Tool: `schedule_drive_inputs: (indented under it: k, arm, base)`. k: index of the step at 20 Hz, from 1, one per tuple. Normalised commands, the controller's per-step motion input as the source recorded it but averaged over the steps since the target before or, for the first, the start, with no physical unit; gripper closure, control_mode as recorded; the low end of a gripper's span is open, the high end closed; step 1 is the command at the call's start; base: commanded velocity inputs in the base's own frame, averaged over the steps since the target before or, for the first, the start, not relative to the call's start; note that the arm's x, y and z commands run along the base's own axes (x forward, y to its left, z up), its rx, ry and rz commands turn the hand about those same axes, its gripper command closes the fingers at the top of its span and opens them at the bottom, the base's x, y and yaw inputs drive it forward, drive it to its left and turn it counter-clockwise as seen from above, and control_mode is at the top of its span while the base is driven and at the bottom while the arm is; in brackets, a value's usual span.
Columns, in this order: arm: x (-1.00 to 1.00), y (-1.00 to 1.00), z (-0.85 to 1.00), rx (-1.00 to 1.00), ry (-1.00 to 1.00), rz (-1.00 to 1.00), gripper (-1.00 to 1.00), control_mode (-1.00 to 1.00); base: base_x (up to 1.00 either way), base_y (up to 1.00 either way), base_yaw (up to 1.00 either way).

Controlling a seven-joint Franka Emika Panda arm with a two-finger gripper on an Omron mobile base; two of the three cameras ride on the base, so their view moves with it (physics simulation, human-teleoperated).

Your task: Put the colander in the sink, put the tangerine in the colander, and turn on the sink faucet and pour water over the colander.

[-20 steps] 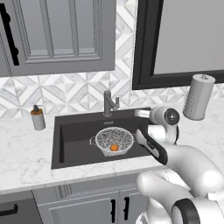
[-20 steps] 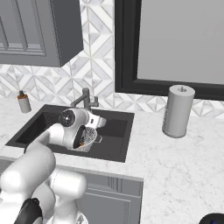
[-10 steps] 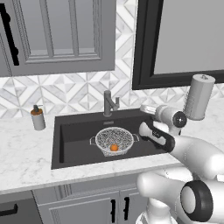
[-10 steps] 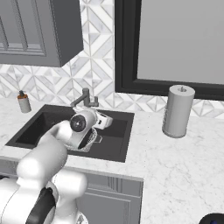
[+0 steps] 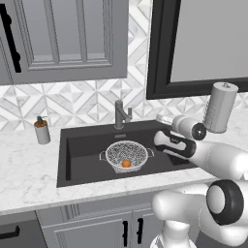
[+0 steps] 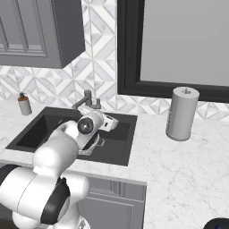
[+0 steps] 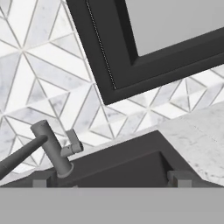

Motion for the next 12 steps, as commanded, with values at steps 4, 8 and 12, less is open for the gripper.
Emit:
schedule_drive_inputs:
  k: [4, 8, 12]
  arm:
    - [0.0, 0.11, 0.0, 0.0, 0.0, 0.0, -1.0, -1.0]
    - [0.0, 0.1, 0.0, 0.0, 0.0, 0.0, -1.0, -1.0]
    - [0.0, 0.01, 0.0, 0.0, 0.0, 0.0, -1.0, -1.0]
  base:
    - [0.0, 0.0, 0.0]
    - [0.0, 0.0, 0.0]
    - [0.0, 0.0, 0.0]
